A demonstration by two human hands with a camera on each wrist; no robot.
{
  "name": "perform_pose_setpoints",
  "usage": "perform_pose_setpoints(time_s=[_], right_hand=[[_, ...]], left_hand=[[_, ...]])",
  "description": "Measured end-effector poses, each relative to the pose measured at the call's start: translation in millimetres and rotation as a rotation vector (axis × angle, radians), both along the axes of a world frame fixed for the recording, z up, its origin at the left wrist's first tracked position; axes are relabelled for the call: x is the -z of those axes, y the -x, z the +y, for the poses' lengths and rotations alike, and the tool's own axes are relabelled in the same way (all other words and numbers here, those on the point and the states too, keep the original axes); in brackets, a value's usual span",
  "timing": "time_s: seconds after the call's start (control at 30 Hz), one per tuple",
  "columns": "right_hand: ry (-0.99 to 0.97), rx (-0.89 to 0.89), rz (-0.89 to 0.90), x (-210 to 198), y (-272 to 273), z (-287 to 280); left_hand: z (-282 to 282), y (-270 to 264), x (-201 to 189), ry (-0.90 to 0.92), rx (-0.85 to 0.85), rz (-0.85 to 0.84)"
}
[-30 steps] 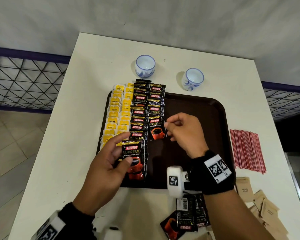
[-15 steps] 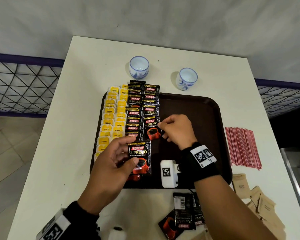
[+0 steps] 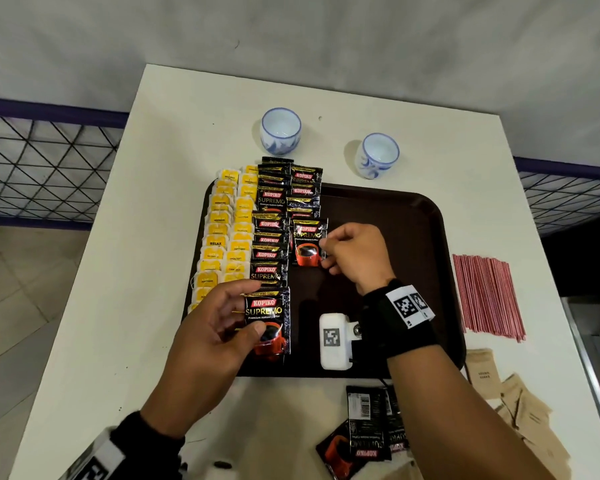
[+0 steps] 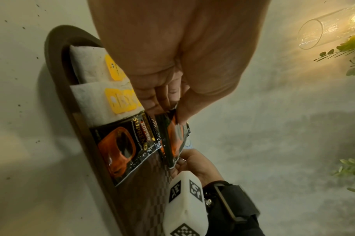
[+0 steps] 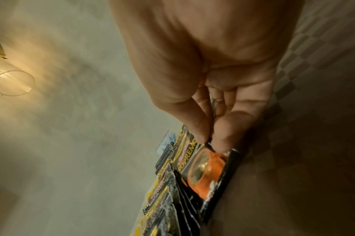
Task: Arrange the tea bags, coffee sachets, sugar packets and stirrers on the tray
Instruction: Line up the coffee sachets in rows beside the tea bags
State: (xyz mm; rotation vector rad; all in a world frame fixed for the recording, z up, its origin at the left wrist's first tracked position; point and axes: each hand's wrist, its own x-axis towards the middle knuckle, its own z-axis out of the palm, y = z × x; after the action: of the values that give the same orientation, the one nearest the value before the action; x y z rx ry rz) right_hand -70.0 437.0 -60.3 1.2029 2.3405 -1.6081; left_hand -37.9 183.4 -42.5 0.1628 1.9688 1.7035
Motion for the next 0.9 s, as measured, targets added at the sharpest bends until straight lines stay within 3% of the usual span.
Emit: perform_pose_setpoints(time_s=[0.9], right_hand=[[0.075,0.039,0.039,3.2,-0.6,-5.2]], left_hand=[[-2.0,-2.7,-1.3,-0.031,-0.018,-0.021]])
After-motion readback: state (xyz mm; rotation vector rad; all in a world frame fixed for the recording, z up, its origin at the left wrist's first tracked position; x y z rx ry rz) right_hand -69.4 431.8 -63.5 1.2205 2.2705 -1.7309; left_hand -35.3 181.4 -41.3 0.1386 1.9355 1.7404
